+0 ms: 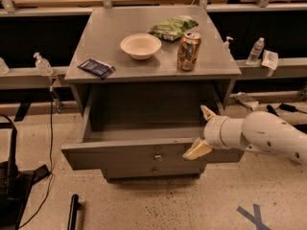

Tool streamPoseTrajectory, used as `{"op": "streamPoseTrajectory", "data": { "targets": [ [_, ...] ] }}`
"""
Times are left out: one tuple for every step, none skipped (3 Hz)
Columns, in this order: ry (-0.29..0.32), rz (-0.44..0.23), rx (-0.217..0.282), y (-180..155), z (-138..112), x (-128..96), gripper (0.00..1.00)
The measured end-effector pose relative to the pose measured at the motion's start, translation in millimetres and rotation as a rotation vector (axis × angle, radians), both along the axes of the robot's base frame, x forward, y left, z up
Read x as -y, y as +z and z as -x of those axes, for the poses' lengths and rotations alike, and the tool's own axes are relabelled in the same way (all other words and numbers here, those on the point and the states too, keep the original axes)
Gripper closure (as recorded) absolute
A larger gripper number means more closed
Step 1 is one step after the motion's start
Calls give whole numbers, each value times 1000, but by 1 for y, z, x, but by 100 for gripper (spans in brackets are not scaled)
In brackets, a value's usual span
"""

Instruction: Close top drawer

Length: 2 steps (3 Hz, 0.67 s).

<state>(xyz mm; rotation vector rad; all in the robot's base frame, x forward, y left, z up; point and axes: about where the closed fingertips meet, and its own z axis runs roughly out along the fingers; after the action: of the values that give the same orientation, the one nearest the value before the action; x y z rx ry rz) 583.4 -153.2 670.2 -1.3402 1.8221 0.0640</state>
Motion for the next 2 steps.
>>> {"op": "streamPoseTrajectory", "data": {
  "targets": [
    [0, 0, 0, 0, 0, 0, 0],
    [-3, -13, 1, -1, -15, 2, 0]
  ]
}}
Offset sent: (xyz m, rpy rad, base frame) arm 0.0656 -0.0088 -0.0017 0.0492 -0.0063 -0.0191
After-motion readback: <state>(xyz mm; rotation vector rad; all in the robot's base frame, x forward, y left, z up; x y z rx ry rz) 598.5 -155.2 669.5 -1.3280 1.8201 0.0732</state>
